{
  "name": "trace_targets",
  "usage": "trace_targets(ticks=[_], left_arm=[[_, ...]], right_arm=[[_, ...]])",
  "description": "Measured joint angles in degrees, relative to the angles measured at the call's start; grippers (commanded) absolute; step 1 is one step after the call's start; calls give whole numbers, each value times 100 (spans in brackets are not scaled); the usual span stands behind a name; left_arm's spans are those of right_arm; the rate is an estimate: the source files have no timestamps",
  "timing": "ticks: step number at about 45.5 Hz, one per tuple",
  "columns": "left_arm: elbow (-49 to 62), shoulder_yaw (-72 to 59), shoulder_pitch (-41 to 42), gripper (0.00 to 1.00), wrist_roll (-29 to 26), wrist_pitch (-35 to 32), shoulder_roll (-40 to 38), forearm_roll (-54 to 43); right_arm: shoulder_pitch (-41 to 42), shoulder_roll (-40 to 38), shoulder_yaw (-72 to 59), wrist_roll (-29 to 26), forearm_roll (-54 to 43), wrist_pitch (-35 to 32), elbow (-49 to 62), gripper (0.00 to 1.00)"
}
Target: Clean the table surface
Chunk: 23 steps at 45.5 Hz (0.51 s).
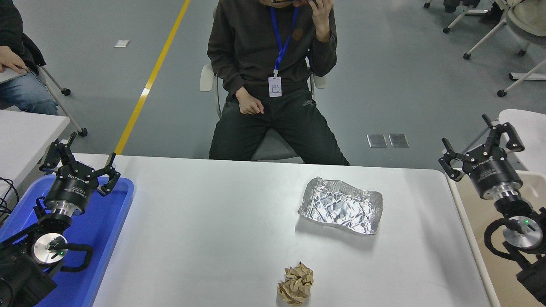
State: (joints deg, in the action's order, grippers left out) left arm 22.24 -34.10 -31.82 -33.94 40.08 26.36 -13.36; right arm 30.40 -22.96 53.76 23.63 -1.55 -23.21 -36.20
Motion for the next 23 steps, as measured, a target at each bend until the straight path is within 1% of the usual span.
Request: trace_targets(ticks=[8, 23], left_arm=[[0, 0, 0, 100, 0, 0, 0, 0], [0, 0, 0, 100, 0, 0, 0, 0]], right_arm=[[102, 181, -69, 77, -2, -8, 192, 99], [144, 283, -116, 120, -2, -13, 284, 99]])
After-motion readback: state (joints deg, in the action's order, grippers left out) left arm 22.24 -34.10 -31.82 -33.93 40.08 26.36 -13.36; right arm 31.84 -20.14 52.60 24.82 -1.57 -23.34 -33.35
